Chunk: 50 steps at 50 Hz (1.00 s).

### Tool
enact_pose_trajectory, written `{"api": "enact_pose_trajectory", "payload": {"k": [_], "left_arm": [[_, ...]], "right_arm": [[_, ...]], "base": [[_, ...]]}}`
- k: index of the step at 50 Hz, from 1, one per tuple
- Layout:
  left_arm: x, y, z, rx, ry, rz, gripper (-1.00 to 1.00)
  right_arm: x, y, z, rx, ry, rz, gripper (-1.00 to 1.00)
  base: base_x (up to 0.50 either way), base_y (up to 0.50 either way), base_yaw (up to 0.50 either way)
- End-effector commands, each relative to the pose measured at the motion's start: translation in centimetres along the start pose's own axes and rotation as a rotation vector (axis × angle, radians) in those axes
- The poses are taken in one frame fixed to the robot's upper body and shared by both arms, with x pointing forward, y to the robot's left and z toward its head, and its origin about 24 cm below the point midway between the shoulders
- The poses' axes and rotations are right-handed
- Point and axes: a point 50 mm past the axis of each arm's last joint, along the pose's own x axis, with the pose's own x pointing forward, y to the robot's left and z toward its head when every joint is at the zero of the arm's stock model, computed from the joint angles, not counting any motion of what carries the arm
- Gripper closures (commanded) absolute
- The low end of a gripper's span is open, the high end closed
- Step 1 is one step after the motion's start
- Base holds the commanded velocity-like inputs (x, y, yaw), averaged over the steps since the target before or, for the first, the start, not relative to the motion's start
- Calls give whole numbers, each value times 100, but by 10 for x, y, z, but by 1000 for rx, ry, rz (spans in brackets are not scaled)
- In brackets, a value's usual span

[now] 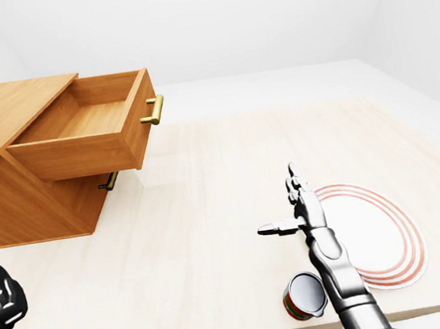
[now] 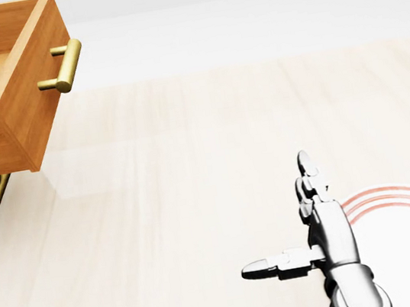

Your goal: Put the bowl on top of the cabinet.

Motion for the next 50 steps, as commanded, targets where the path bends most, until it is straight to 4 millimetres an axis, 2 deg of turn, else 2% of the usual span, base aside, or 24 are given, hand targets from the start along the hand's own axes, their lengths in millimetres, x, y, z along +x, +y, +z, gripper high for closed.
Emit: {"api": "enact_pose_trajectory", "payload": {"k": [1,19,36,46,47,48,49,50], "left_arm": [[-4,-4,1,62,-39,30,98],[-23,-36,-6,149,-57,-61,98],[-30,-46,-9,182,-69,-97,97],[-29,-44,-9,172,-63,-90,95],[-28,-43,-8,170,-62,-87,88],[-28,-43,-8,168,-61,-86,65],[-28,-43,-8,168,-62,-86,-46],[-27,-43,-8,172,-65,-85,-100]], "right_arm": [[0,1,-1,-1,2,1,-100],[1,0,-1,0,2,1,-100],[2,0,-2,-2,5,1,-100],[3,0,-3,-2,8,1,-100],[3,0,-3,-2,9,1,-100],[3,0,-4,-1,10,1,-100],[3,0,-4,-2,10,1,-100],[3,1,-4,-2,10,2,-100]], "base": [[0,0,0],[0,0,0],[0,0,0],[0,0,0],[0,0,0],[0,0,0],[0,0,0],[0,0,0]]}}
